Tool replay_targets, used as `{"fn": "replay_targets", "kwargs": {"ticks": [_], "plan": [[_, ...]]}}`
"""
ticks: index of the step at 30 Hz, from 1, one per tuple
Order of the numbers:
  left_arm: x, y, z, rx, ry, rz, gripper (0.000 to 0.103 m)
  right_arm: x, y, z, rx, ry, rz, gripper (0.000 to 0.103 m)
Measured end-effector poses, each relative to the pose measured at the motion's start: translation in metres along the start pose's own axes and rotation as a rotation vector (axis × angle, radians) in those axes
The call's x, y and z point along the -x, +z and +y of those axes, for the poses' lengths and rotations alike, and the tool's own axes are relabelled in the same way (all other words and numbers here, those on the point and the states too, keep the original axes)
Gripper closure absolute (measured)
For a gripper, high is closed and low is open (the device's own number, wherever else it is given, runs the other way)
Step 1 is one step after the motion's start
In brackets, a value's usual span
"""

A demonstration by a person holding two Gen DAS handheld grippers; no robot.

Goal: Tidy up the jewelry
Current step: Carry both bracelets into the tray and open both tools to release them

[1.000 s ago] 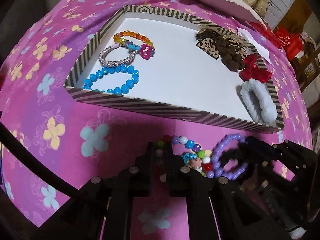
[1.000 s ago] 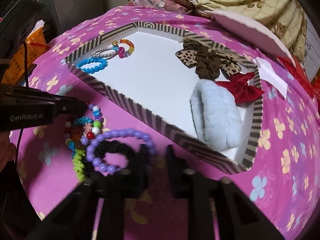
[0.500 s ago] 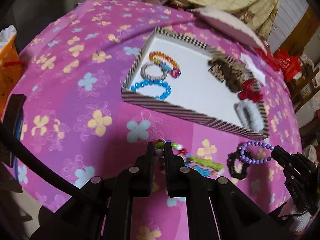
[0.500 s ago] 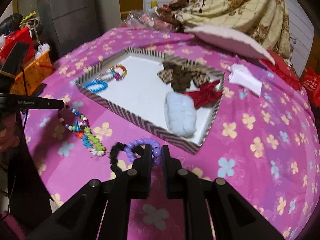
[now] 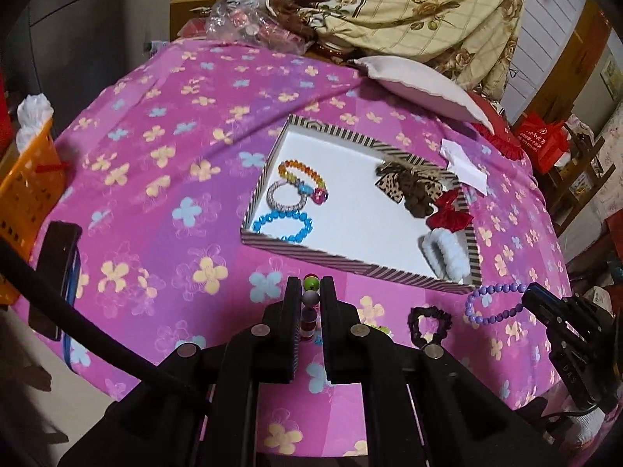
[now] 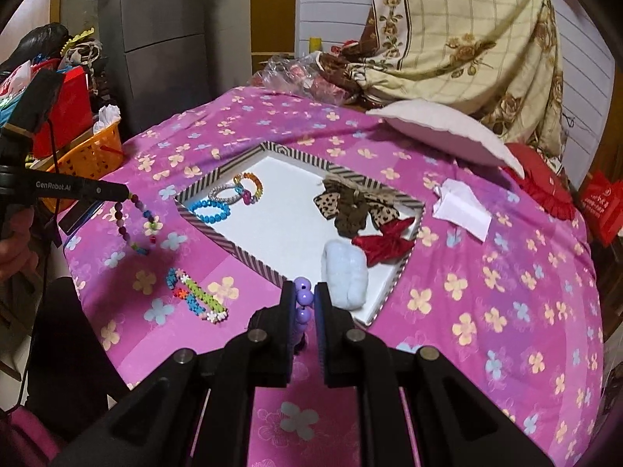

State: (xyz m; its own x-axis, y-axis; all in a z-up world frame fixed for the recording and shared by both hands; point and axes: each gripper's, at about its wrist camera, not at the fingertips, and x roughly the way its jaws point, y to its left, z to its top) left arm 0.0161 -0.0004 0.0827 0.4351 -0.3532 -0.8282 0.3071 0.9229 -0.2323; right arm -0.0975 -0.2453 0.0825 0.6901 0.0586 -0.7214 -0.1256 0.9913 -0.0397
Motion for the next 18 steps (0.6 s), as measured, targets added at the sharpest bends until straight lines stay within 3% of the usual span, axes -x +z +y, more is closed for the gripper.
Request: {"fn": "replay_targets", "kwargs": {"ticks": [8,18], "plan": [[-0.001,0.011,-0.016,-0.037,0.021,-0.019,0.082,-0.003,0.014,0.006,0.036,-0.002,-0.003,0.093],[-0.030,0.035,-0.031,-0.026,0.029,-0.002,0.082,-0.029,0.041,0.007,0.013,0.022,-0.001,0.094]]}}
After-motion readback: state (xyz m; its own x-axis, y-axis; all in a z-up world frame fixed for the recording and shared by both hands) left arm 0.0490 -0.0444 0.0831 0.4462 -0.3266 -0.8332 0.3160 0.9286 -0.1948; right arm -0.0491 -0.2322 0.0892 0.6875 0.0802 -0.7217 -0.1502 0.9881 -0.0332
